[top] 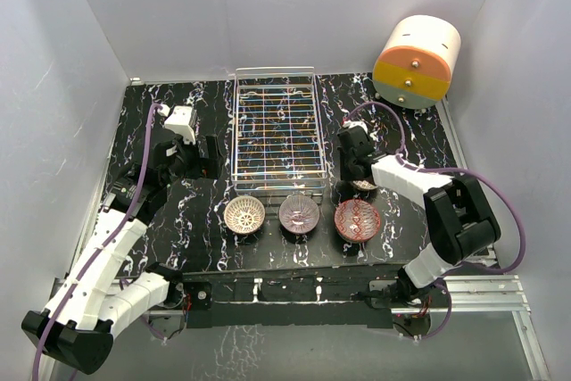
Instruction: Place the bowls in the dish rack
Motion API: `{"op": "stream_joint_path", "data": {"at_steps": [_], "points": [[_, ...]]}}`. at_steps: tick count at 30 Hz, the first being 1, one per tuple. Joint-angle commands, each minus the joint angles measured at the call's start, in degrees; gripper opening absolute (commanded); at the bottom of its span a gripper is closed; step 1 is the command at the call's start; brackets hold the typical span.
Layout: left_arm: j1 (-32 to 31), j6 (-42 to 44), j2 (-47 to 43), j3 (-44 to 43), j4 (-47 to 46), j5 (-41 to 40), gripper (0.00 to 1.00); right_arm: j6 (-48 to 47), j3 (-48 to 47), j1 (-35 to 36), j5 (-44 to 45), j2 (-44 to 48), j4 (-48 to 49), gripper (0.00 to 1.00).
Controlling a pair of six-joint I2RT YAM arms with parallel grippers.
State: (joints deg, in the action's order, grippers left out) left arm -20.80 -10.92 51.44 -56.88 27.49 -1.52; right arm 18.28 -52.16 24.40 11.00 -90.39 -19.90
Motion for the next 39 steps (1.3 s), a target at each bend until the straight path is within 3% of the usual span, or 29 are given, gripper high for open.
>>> {"op": "stream_joint_path", "data": {"at_steps": [1, 9, 20, 29, 35, 39], "points": [[-0.2, 0.4, -0.9, -0.5, 0.6, -0.4, 0.97, 2.4, -1.1, -0.3, 3.1, -0.5, 0.1, 0.09], [-0.2, 0.8, -1.4, -0.2, 0.5, -0.9, 0.97, 2.9, -3.2, -0.2, 7.5, 3.3, -2.4, 0.08], [-0.2, 0.8, -2.2, -0.2, 0.2, -1.0, 0.97, 3.0, -8.8, -0.7, 5.8, 15.0, -0.2, 0.08], [-0.3, 0.3, -2.8, -1.2, 0.3, -0.8, 0.97, 7.8, -19.8, -1.4, -15.8, 13.8, 13.6, 0.08], [-0.2, -1.2, -4.8, -3.2, 1.7, -1.5, 0.97, 17.8, -25.2, -1.3, -33.9, 3.2, 30.9, 0.08], [-0.2, -2.6, -7.8, -5.4, 2.3, -2.7, 0.97, 27.6, -26.4, -0.9, -40.5, -4.8, 44.6, 0.08]]}}
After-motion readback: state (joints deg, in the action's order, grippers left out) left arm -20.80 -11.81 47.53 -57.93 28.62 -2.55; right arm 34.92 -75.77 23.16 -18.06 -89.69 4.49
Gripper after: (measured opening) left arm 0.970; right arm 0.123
